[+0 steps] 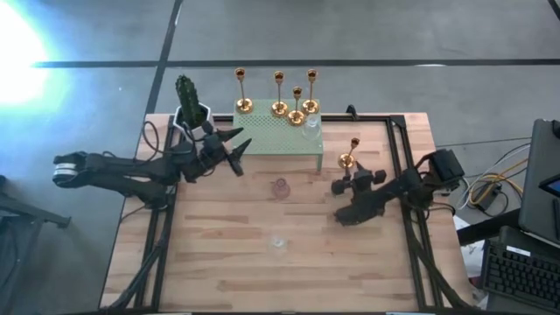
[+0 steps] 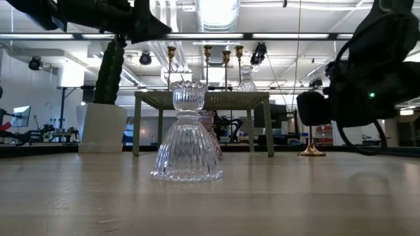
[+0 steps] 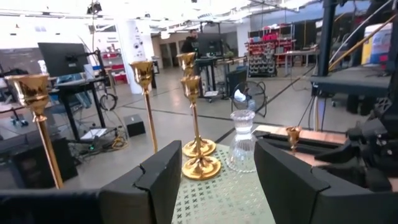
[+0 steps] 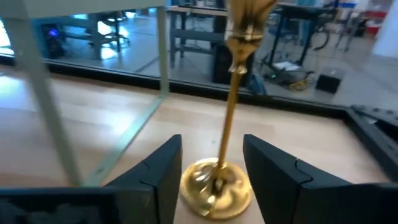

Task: Pick & Place candle stick holders
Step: Put the gold candle holder on the shelf

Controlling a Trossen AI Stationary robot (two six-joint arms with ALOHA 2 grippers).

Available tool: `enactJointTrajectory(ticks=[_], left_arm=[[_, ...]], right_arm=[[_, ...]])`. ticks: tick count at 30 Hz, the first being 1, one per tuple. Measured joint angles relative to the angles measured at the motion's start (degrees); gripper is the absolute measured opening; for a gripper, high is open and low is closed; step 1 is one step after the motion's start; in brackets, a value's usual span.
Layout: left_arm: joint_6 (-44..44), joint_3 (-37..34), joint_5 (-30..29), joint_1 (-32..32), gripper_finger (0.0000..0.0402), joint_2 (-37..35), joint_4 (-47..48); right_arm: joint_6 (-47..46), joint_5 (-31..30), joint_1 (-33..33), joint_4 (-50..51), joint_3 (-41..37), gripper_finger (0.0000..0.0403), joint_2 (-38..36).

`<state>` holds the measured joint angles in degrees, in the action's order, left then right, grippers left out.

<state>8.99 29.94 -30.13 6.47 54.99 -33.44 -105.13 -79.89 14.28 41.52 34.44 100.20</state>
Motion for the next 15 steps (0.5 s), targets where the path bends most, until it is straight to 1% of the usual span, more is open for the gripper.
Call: enactJointTrajectory(ticks=[3,6,11,15], left_arm=[[-0.05,-0.30,0.00,0.35,0.0207,0.30,0.03],[-0.26,-0.32,0.02,0.36,0.0207,0.31,-0.01],[-0.31,-0.38,0.02,0.36,0.0207,0.31,0.01],[-0.44,-0.40,0.02,0.36,0.0207,0.36,0.03]], right_arm=[[0.12,-0.05,-2.84,-0.10,-0.03,0.0181,0.04],[0.16,-0.72,-5.54,-0.15,-0.13,0.0184,0.02],[0.15,-1.10,-8.87,-0.66,-0.17,0.0176,-0.24],[0.14,-0.98,-9.49,-2.64,-0.17,0.0165,-0.39]])
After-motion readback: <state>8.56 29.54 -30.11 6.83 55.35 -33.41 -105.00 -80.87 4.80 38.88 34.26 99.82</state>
